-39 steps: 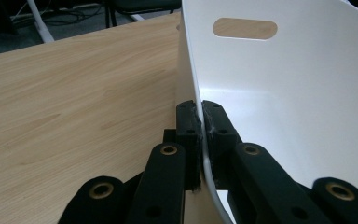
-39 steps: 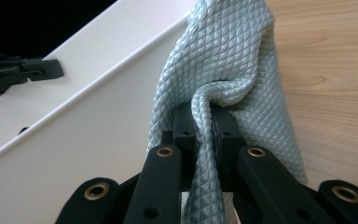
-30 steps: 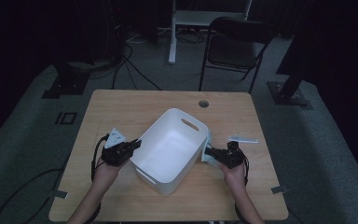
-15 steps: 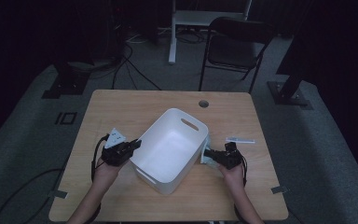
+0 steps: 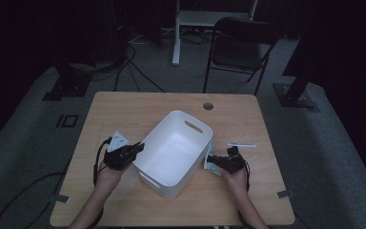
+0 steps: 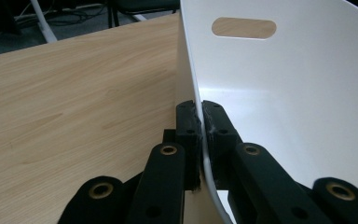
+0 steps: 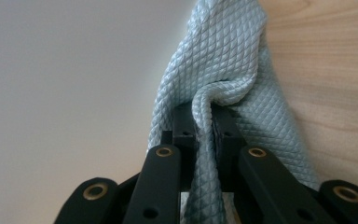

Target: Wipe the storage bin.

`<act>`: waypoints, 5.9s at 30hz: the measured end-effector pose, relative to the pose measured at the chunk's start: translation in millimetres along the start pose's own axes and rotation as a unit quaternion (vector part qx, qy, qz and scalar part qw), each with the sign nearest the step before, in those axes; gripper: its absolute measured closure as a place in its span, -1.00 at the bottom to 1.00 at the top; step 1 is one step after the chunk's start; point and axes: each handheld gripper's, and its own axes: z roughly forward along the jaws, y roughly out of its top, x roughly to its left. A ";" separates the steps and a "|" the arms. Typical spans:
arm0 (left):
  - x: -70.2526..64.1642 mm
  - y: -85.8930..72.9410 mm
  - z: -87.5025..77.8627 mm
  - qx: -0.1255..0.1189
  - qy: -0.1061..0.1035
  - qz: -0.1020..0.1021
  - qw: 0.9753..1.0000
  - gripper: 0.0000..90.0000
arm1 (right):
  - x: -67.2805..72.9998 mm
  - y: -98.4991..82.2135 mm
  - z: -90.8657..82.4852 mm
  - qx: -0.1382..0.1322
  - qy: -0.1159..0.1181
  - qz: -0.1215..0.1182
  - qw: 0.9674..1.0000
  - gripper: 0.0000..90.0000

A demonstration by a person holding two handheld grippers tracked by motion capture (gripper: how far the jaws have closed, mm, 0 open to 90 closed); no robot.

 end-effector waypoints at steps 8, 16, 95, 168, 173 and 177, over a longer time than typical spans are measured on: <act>-0.5 0.2 0.0 0.001 0.001 0.001 1.000 0.92 | 7.8 4.1 -8.0 -0.007 0.015 -0.001 1.000 0.84; -1.4 0.4 0.2 0.002 0.003 0.003 1.000 0.92 | 31.5 16.9 -35.1 -0.064 0.067 -0.019 0.996 0.84; -5.0 0.4 0.1 0.003 0.017 0.009 1.000 0.92 | 38.8 7.4 -20.5 -0.023 0.044 -0.027 0.998 0.84; -7.6 0.4 -0.1 0.003 0.029 0.006 1.000 0.91 | 26.7 -4.9 6.8 0.029 0.001 -0.018 0.999 0.85; -7.4 0.3 0.0 0.004 0.029 0.003 1.000 0.91 | 47.8 0.8 -14.5 -0.007 0.042 -0.036 0.998 0.85; -7.7 0.4 0.0 0.003 0.028 0.003 1.000 0.91 | 63.4 8.1 -30.7 -0.038 0.083 -0.040 0.995 0.84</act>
